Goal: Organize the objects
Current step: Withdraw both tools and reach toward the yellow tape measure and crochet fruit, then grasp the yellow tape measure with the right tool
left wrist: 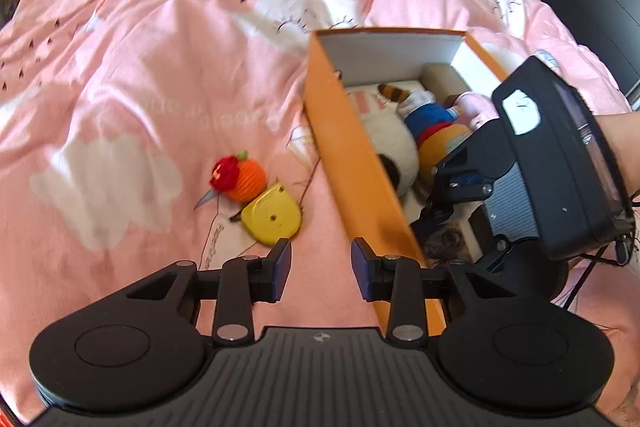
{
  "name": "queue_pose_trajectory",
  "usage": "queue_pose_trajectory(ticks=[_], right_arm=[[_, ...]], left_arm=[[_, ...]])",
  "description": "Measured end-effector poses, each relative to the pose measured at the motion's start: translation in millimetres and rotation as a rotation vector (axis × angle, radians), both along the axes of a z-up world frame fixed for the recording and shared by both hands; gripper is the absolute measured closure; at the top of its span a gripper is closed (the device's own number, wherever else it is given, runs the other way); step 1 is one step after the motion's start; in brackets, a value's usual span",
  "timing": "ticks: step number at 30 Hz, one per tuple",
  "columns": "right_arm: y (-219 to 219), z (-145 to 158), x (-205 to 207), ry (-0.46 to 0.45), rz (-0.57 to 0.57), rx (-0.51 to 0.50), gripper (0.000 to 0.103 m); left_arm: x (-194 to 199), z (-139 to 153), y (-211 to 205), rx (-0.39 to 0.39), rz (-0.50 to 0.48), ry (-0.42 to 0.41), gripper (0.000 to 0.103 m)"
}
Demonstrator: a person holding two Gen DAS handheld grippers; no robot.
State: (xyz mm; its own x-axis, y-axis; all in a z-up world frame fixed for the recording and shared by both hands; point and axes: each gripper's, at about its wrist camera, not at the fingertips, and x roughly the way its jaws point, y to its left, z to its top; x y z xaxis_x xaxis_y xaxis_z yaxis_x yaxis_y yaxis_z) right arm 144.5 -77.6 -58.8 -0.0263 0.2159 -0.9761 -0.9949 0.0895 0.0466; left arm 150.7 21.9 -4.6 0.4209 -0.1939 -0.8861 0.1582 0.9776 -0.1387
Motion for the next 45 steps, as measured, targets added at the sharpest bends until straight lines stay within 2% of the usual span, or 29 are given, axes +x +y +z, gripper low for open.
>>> queue_pose_trajectory(ticks=[9,11,17,22,24,28,31,33,37,45], right_arm=[[-2.1,-12.7,-0.5,-0.03,0.13,-0.137,0.055],[-7.5,-11.0,-1.5,-0.034,0.149,-0.131,0.055],[-8.0,-3.8,2.9,-0.017,0.113,-0.118,0.055],[-20.2,33.3,2.3,-0.028,0.011,-0.039,0.052],[-24.5,52.3,7.3,-0.065,-0.034,0.0,0.044],[-22.9,85.8,20.3,-0.11,-0.13,0.111,0.044],[-6.4,101.8,28.4,-0.1,-0.194,0.207,0.044],[10.9,104.5,33.0,-0.074,-0.229,0.236,0.044],[50.2,95.5,33.9,-0.062,-0.279,0.204,0.044],[114.0,23.6,59.6,0.017,-0.459,0.016,0.044]], left_arm=[[1.1,-15.2,18.7,-0.047,0.028,0.033,0.061],[2.0,-16.9,20.1,-0.053,0.028,0.036,0.061],[3.2,-18.6,23.5,-0.044,0.015,0.038,0.061],[1.5,-13.0,34.1,-0.015,-0.002,0.017,0.061],[1.3,-10.0,39.0,0.003,-0.012,0.003,0.061],[2.5,-5.5,49.1,0.043,-0.029,-0.021,0.061],[5.7,-4.5,55.1,0.072,-0.038,-0.034,0.061],[7.9,-4.2,57.8,0.076,-0.052,-0.041,0.061],[12.6,-5.7,61.1,0.087,-0.058,-0.058,0.061],[24.0,-24.1,78.9,0.144,0.036,-0.053,0.061]])
